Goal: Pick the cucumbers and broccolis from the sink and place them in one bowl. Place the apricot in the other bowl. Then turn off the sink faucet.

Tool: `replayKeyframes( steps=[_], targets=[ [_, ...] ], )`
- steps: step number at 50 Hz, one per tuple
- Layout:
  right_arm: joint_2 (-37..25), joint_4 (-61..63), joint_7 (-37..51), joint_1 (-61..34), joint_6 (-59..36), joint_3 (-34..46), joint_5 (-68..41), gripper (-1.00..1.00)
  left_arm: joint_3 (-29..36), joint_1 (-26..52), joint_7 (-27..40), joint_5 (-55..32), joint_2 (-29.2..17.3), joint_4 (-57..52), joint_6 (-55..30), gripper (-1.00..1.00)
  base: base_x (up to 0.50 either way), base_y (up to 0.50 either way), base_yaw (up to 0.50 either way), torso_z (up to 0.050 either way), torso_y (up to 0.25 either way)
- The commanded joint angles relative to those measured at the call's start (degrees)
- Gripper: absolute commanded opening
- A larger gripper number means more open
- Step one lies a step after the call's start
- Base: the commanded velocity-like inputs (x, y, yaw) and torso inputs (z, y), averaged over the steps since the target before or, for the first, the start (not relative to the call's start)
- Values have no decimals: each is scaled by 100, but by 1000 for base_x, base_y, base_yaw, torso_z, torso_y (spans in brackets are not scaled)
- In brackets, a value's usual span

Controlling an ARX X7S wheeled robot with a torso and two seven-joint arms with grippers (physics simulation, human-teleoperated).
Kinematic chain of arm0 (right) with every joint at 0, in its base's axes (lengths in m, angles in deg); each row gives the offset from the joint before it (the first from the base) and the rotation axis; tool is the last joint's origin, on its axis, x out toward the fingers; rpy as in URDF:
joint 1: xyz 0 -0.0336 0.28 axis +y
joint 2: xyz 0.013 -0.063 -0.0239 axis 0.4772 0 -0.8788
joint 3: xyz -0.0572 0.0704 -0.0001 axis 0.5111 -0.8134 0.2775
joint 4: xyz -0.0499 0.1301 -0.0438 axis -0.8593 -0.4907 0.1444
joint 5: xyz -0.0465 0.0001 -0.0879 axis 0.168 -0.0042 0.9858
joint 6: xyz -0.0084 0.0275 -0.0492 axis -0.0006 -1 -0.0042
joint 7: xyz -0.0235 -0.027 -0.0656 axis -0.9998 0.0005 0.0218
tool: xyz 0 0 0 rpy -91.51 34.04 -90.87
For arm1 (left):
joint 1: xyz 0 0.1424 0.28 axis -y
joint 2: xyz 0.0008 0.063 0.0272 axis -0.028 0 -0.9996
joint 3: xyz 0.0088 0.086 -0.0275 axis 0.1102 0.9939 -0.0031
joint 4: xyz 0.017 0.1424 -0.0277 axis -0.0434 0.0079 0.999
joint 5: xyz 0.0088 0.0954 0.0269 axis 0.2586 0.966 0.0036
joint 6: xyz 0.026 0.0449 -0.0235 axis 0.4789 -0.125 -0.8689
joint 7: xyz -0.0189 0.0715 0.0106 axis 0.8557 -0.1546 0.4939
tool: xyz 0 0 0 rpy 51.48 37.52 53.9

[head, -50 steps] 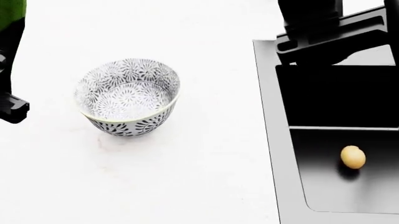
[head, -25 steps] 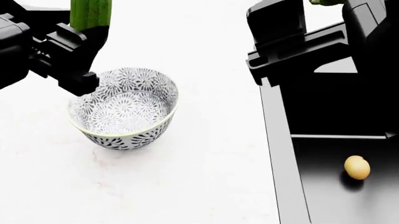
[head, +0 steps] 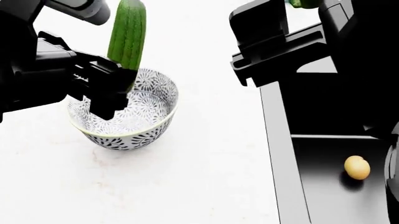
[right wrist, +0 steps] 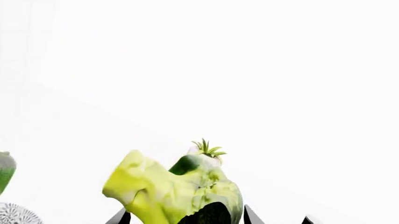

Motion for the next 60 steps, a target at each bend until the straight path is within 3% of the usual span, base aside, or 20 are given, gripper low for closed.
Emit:
replayKeyframes(
  steps=[1, 11, 30, 48, 49, 60],
  targets=[
    [114, 19, -252, 70, 35, -158, 266, -100, 241, 529, -186, -44, 396, 922, -476, -100, 0, 0, 0, 0, 0],
    [-42, 129, -301, 212, 121, -226, 273, -100, 675, 781, -741, 584, 797, 1612, -480, -100, 0, 0, 0, 0, 1],
    [-101, 196, -294, 284, 207, -181, 246, -100, 1294, 715, -1605, 1502, 1019, 2520, -130, -100, 0, 0, 0, 0, 1],
    [-108, 217, -322, 313, 203, -61, 301, -100, 1644, 552, -1947, 1936, 1246, 3193, 125, -100, 0, 0, 0, 0, 1],
    [-60, 177, -437, 379, 187, -23, 452, -100, 1659, 617, -2088, 1982, 1279, 3341, 173, 100, 0, 0, 0, 10, 0],
    [-19, 93, -811, 739, 256, 77, 893, -100, 1684, 211, -2229, 2062, 1198, 3569, 483, 100, 0, 0, 0, 0, 0]
  ],
)
